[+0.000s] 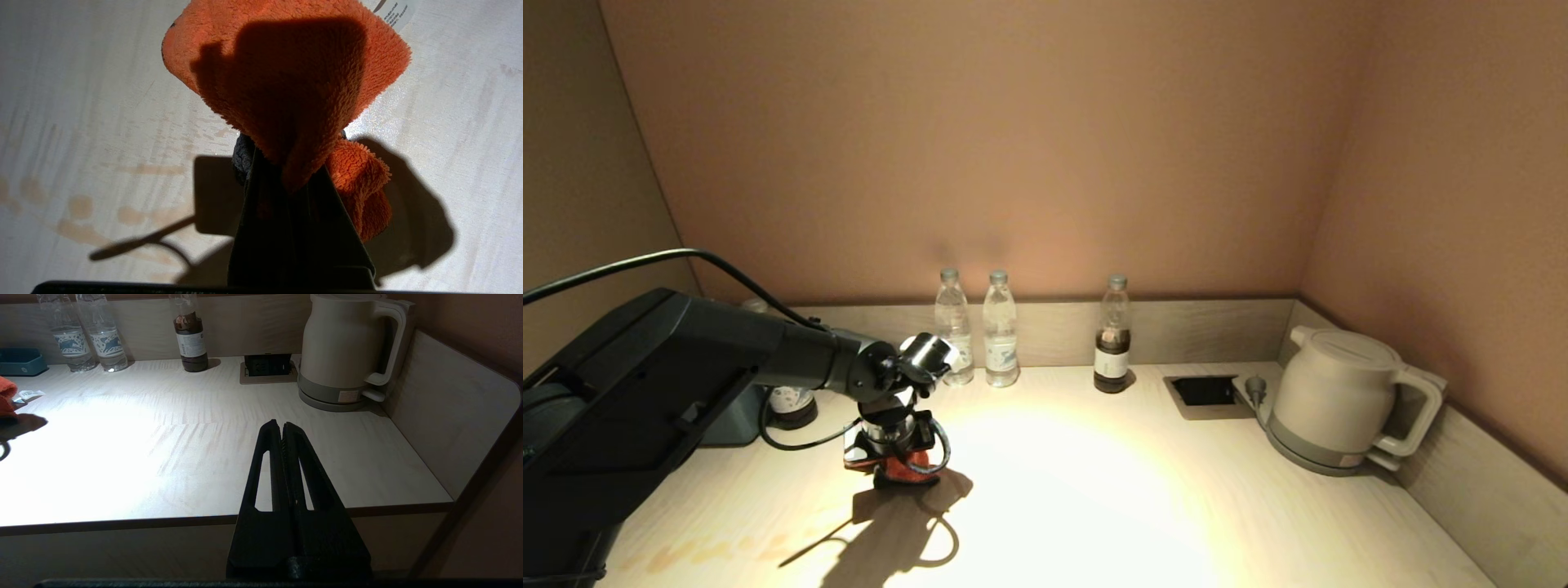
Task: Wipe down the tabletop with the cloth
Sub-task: Sweep the stains on the table
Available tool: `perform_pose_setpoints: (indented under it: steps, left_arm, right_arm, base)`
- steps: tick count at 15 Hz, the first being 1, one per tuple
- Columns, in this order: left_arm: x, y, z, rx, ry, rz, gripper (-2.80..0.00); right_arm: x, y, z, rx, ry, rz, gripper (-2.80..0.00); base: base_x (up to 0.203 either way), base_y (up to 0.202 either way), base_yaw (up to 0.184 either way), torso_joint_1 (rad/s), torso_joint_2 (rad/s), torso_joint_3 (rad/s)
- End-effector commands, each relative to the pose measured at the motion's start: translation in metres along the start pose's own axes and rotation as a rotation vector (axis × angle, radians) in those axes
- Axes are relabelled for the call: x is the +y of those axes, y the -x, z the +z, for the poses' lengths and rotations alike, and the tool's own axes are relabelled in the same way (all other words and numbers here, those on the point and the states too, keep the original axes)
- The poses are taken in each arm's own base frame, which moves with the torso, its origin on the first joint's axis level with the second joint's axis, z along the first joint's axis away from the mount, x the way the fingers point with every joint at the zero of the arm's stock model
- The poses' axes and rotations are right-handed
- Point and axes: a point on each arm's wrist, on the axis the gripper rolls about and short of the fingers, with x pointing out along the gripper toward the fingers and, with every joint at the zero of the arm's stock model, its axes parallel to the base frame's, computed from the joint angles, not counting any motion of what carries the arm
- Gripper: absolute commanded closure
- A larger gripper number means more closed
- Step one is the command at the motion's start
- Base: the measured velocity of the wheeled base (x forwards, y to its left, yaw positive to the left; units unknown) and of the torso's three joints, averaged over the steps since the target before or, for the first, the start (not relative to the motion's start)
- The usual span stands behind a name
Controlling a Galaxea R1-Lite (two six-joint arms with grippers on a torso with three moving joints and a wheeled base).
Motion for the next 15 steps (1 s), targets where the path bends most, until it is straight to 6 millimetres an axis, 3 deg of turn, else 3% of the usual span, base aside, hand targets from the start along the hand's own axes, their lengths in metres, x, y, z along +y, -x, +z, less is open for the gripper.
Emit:
perform_pose_setpoints:
  steps: [1,9,15]
  left_arm:
    - [0.016,0.006,0.0,0.014,0.012,0.025,0.0]
    - [0.058,0.0,-0.026,0.114,-0.014,0.129,0.0]
    - [0.088,0.018,-0.042,0.096,-0.026,0.103,0.0]
  right_arm:
    - [0.0,0.0,0.0,0.001,0.001,0.0,0.0]
    - [0.0,0.0,0.0,0.001,0.0,0.0,0.0]
    - [0.0,0.0,0.0,0.001,0.0,0.0,0.0]
  base:
    - [0.0,0.0,0.0,0.0,0.0,0.0]
    - [0.0,0.0,0.0,0.0,0.0,0.0]
    - [0.0,0.0,0.0,0.0,0.0,0.0]
